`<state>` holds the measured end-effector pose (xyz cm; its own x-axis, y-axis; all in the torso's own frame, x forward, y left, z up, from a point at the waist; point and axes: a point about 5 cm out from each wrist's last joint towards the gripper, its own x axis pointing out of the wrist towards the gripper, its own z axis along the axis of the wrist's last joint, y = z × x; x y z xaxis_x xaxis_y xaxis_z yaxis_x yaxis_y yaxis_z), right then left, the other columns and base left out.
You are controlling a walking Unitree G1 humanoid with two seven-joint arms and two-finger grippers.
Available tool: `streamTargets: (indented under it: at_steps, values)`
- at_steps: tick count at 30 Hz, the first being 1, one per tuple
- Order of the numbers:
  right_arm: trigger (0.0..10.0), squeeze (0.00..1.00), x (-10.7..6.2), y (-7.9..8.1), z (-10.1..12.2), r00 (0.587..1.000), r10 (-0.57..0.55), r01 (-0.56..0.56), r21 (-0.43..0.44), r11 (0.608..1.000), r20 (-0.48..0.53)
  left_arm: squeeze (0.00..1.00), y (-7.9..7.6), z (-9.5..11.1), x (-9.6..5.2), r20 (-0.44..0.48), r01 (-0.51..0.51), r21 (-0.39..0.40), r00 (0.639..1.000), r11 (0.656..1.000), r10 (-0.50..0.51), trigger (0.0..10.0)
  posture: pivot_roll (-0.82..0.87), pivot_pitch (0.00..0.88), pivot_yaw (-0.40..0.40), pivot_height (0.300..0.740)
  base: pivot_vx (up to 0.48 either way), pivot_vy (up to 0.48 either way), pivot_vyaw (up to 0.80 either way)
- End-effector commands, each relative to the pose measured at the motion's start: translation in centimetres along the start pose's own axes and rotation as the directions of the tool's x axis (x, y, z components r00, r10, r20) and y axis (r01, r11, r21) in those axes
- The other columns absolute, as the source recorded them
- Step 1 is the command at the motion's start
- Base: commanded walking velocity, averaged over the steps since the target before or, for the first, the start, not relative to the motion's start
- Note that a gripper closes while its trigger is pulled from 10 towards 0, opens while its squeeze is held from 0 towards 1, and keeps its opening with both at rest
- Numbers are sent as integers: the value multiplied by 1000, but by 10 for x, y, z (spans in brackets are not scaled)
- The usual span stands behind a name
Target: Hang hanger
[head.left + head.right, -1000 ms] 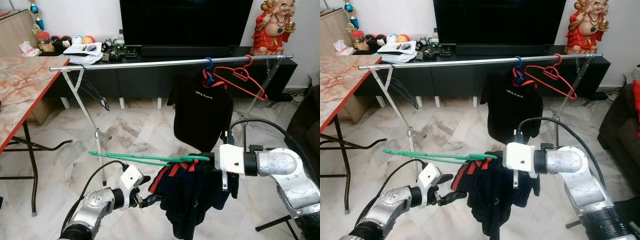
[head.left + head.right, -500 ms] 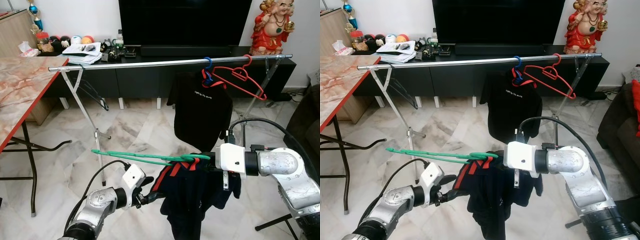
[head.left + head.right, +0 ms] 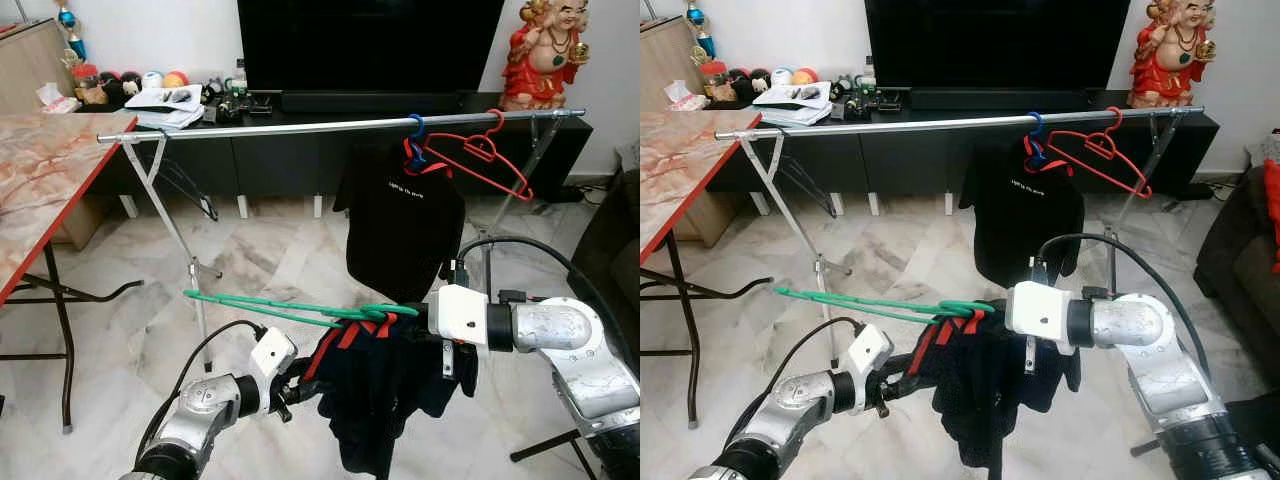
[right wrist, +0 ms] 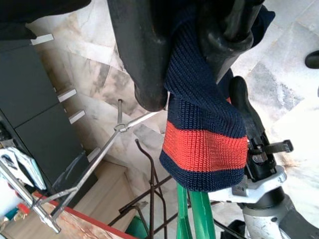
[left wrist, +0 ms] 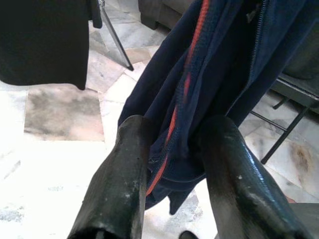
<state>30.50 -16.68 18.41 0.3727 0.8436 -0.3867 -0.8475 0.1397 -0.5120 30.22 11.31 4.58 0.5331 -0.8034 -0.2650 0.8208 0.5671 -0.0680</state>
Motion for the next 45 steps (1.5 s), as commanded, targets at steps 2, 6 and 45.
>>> streamTargets:
  at_steps: [2, 6, 45]
  values:
    - [0, 0, 0, -3, 3, 1000, -18, 18, -15, 1000, 8, 0, 1, -1, -1, -9, 4, -8, 1000, 1000, -4, 0, -76, 44, 2, 740, 0, 0, 0]
    - [0, 0, 1, -3, 2, 1000, -21, 21, -10, 1000, 10, 0, 0, -1, -1, -8, 8, -10, 1000, 1000, -8, 0, -73, 42, 4, 740, 0, 0, 0]
    - [0, 0, -53, 29, -77, 944, -19, 71, 145, 987, -331, 0, 15, -25, -26, -93, -205, -11, 975, 979, 203, 0, -77, 27, 25, 740, 0, 0, 0]
